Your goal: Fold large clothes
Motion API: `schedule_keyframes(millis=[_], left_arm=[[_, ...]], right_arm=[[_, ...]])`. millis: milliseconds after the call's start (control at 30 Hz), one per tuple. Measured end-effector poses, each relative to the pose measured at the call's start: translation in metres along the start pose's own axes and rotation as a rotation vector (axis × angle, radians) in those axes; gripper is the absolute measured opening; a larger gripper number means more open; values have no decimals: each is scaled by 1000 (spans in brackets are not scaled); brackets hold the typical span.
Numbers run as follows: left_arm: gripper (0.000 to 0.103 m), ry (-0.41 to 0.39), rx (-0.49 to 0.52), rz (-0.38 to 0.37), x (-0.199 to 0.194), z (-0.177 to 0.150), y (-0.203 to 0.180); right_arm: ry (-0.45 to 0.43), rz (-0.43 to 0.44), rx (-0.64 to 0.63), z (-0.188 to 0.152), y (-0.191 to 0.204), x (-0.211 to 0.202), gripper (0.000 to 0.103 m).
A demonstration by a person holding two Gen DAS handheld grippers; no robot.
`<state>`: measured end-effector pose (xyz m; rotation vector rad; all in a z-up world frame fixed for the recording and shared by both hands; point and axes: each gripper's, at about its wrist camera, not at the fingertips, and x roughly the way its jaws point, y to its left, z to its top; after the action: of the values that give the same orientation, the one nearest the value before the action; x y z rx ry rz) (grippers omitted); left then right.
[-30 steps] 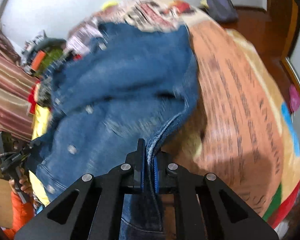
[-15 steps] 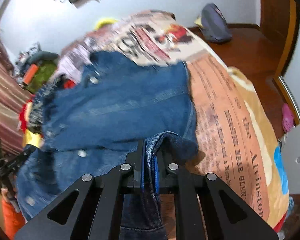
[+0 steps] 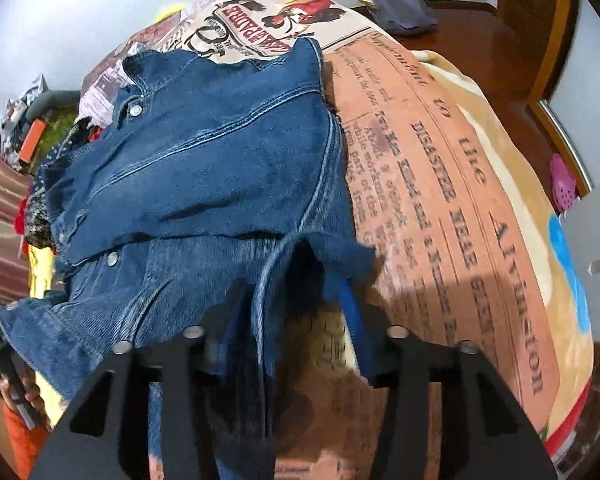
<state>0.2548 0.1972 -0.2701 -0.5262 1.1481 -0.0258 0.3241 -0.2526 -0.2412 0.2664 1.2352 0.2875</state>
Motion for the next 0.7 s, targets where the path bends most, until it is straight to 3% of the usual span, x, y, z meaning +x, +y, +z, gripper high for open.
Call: schedule_keyframes(millis=[400,533,633,700], left_arm=[[70,65,-115,-147,-4,-52,10],[70,68,-110,-178,-3,-62,7],[70,54,-59,-143,-3,-63,-3],[60,37,-5,-106,-5,-59,-14]], right_arm=[[75,109,12,-45,10,5,46],[33,87,-26,-49,19,6,48],[8,103,-23,-48,20,2,34],[-23,120,-22,-45,22,-4,24]])
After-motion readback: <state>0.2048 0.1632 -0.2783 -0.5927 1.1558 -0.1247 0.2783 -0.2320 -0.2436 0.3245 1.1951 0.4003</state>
